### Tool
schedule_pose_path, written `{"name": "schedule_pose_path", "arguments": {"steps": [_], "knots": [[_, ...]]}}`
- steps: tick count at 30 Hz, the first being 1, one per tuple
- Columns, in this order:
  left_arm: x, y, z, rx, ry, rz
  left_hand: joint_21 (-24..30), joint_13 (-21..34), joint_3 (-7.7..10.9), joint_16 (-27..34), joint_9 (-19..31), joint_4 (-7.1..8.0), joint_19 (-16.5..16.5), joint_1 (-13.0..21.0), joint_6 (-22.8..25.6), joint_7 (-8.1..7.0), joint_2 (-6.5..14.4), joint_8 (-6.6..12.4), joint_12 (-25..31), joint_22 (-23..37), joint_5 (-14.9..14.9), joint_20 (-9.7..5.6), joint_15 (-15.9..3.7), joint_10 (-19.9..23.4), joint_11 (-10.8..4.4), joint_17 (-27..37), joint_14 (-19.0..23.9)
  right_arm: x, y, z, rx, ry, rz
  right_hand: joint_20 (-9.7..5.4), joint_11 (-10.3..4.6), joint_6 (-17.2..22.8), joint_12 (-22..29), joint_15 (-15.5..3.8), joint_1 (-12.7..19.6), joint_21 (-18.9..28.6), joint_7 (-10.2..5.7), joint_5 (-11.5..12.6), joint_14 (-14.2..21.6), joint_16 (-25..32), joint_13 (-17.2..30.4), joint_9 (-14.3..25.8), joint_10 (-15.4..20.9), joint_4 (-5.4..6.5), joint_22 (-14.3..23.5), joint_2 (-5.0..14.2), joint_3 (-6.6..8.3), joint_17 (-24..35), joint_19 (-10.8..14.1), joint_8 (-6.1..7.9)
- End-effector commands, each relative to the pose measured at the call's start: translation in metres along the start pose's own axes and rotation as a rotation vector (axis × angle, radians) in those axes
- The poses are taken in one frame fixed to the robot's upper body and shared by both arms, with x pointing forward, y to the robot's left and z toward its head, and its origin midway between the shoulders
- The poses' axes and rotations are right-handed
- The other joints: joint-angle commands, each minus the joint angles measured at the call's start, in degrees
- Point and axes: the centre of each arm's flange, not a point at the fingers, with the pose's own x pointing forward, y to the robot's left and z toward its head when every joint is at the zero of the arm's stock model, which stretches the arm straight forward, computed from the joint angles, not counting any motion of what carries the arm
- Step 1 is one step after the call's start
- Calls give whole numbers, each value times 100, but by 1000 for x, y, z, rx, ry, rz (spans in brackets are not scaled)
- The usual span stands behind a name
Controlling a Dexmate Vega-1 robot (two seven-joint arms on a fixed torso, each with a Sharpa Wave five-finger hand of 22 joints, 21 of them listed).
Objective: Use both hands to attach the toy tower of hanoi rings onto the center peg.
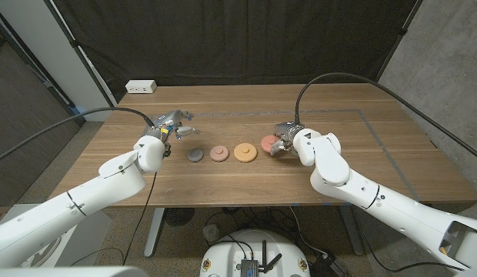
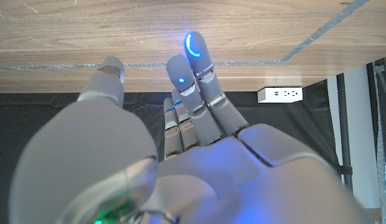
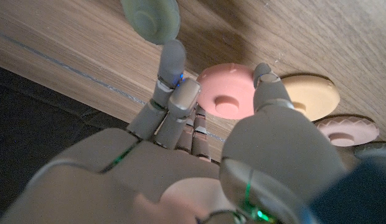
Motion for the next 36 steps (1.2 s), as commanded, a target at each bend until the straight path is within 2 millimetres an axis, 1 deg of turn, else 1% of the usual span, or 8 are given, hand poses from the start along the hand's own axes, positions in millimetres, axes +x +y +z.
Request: {"name": "schedule_pose_path", "arguments": {"steps": [1, 4, 10, 15, 17, 36], "knots": [[-2, 2, -4, 10, 2, 3, 58, 15, 9, 43, 24, 5, -30, -17, 6, 1, 42, 5, -26, -7, 35, -520, -214, 30, -26, 16, -23, -4, -5, 5, -12, -37, -11, -274, -835, 795, 29, -20, -141, 36, -710, 34, 56, 36, 29, 12, 878, 212, 6, 310, 290, 14, 51, 39], [-2, 2, -5, 9, 3, 4, 69, 15, 2, 47, 23, 7, -33, -28, 7, 0, 29, 5, -29, -19, 32, -518, -214, 27, -16, 15, -25, -5, -7, 6, -21, -49, -13, -274, -830, 800, 26, -20, -145, 39, -713, 40, 61, 41, 33, 12, 881, 212, 3, 309, 299, 14, 55, 37], [-5, 3, -8, 15, 6, 6, 88, 10, -29, 47, 22, 19, -28, -79, 21, -12, -19, 9, -33, -48, 15, -513, -213, 30, -57, 3, -36, -6, -8, 11, -35, -71, -15, -275, -836, 802, 19, -20, -152, 43, -712, 52, 72, 52, 39, 11, 889, 210, -6, 306, 316, 15, 59, 28], [-7, 4, -12, 10, 0, 14, 97, 9, -37, 51, 22, 22, -29, -93, 18, -13, -29, 8, -30, -59, 9, -515, -213, 43, -25, 0, -31, -5, -10, 15, -46, -93, -17, -275, -835, 810, 16, -20, -154, 47, -715, 60, 78, 58, 44, 12, 895, 208, -9, 305, 328, 15, 63, 25], [-7, 3, -14, 5, -4, 18, 105, 8, -39, 55, 22, 22, -27, -97, 30, -15, -33, 12, -26, -63, 7, -517, -213, 56, -34, -1, -28, -4, -11, 17, -52, -101, -19, -275, -833, 814, 15, -20, -154, 48, -714, 61, 79, 60, 45, 12, 896, 207, -11, 304, 331, 15, 64, 25], [-9, 1, -28, -10, -6, 40, 257, 11, 0, 125, 23, 6, -50, -50, 89, -18, 3, 21, -14, -112, 0, -523, -212, 121, -77, 19, 26, -1, -19, 43, -77, -174, -20, -275, -837, 840, -5, -19, -165, 61, -726, 91, 99, 82, 58, 12, 914, 200, -27, 295, 379, 16, 77, 11]]}}
